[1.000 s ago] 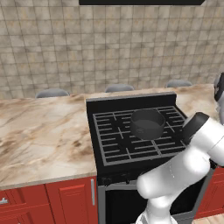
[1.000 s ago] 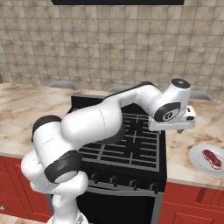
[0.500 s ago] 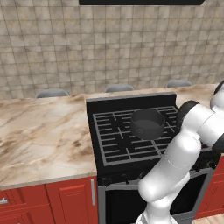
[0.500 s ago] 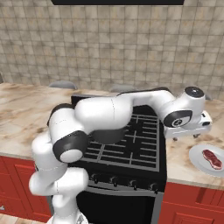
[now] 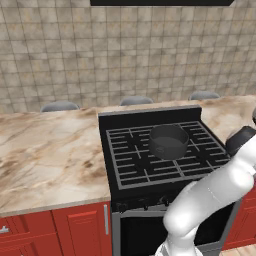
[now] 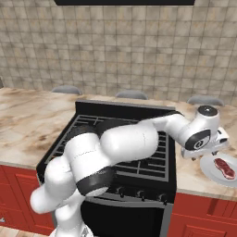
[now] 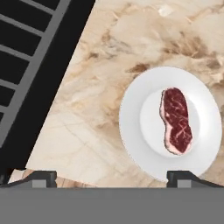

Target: Retrieve the frozen meat and place it in the pot on a burner. Then turn the burner on.

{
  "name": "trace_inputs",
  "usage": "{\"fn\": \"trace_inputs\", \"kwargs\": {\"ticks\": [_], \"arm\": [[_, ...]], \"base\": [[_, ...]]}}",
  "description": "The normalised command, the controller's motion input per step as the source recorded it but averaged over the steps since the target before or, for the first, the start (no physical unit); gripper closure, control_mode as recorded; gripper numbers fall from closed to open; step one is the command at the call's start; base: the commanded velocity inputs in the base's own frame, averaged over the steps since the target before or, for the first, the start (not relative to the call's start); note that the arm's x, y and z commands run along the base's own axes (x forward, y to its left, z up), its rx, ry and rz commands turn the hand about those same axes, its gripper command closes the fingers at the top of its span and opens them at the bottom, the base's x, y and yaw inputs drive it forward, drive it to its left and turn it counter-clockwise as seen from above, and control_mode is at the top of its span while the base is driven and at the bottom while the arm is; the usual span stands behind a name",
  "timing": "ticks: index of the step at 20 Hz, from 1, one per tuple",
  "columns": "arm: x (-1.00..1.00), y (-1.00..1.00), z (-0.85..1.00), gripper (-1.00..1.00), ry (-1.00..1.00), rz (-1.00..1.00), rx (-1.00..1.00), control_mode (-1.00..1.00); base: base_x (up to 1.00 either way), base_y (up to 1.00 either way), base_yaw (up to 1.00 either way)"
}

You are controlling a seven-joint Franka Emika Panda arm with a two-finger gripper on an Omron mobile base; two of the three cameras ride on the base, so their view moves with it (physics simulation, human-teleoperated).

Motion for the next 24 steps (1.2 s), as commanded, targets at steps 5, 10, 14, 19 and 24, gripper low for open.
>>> {"fn": "trace_inputs", "kwargs": {"ticks": [5,10,14,19,24], "arm": [[0.07,-0.41,-0.23,-1.00,0.13,0.04,0.00,-1.00],[0.00,-0.34,-0.09,-1.00,0.07,0.06,0.00,-1.00],[0.12,-0.22,0.00,-1.00,0.00,0.05,0.00,-1.00],[0.15,-0.16,0.00,-1.00,0.00,0.02,0.00,-1.00],[0.03,-0.09,-0.07,-1.00,0.00,0.00,0.00,-1.00]], "base": [[0.00,0.00,0.00],[0.00,0.00,0.00],[0.00,0.00,0.00],[0.00,0.00,0.00],[0.00,0.00,0.00]]}}
